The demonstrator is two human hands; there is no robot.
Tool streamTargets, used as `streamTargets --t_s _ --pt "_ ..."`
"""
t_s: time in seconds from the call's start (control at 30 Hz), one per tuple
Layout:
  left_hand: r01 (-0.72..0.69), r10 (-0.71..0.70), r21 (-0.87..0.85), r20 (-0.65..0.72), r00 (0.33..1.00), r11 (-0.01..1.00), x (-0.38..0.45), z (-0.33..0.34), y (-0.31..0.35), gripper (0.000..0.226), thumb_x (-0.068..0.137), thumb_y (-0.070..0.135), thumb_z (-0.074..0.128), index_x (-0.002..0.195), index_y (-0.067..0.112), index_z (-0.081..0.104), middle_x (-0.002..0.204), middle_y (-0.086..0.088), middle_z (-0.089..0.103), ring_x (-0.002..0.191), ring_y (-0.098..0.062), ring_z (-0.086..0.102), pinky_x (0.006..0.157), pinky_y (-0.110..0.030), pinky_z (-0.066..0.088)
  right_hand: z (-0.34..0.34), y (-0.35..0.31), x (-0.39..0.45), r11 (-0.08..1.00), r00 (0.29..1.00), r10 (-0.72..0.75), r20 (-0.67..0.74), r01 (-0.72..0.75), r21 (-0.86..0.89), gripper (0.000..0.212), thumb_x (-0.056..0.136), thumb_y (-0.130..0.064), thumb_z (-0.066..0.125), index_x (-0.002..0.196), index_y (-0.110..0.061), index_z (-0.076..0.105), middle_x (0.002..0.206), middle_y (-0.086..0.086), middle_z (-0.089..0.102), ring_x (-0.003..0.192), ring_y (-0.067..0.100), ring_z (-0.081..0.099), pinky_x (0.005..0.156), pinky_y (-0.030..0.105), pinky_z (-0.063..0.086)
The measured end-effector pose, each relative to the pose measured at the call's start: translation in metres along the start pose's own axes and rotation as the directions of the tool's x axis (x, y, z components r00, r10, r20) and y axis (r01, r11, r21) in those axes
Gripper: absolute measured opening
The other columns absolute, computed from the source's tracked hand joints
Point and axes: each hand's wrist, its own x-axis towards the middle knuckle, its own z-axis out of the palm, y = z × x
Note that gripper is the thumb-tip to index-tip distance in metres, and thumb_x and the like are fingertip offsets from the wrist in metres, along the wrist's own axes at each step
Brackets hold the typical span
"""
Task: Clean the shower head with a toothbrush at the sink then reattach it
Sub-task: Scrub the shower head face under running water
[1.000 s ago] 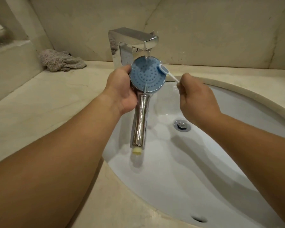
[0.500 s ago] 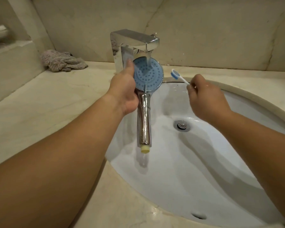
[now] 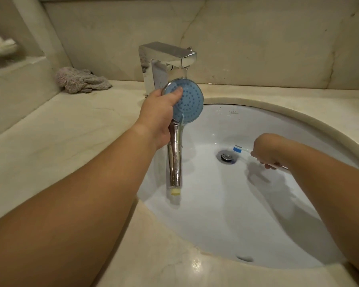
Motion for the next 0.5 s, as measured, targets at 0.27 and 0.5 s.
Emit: streamTargets --t_s 0.27,0.5 --pt "-0.037 0.037 0.13 0.006 0.999 0.991 -0.009 0.008 0.002 0.01 0.1 0.02 0.065 0.109 0.02 0.063 0.116 -0.004 0.072 0.102 -0.02 0.069 0.052 -0.017 0.054 -0.015 -0.028 -0.024 0.77 0.992 -0.089 -0.094 0.129 0.625 0.018 0.099 -0.008 0.04 0.099 0.003 0.055 0.093 0.02 0.062 0.066 0.027 0.06 0.057 0.034 0.055" --pt "-0.044 0.024 0.23 0.085 0.996 0.972 -0.015 0.014 0.004 0.008 0.1 0.018 0.063 0.106 0.023 0.063 0.113 -0.003 0.071 0.106 -0.021 0.066 0.075 -0.031 0.051 -0.029 -0.056 -0.062 0.398 0.969 -0.17 -0.179 0.234 0.887 0.01 0.091 -0.012 0.057 0.095 -0.004 0.055 0.074 0.009 0.046 0.052 0.014 0.035 0.044 0.025 0.03"
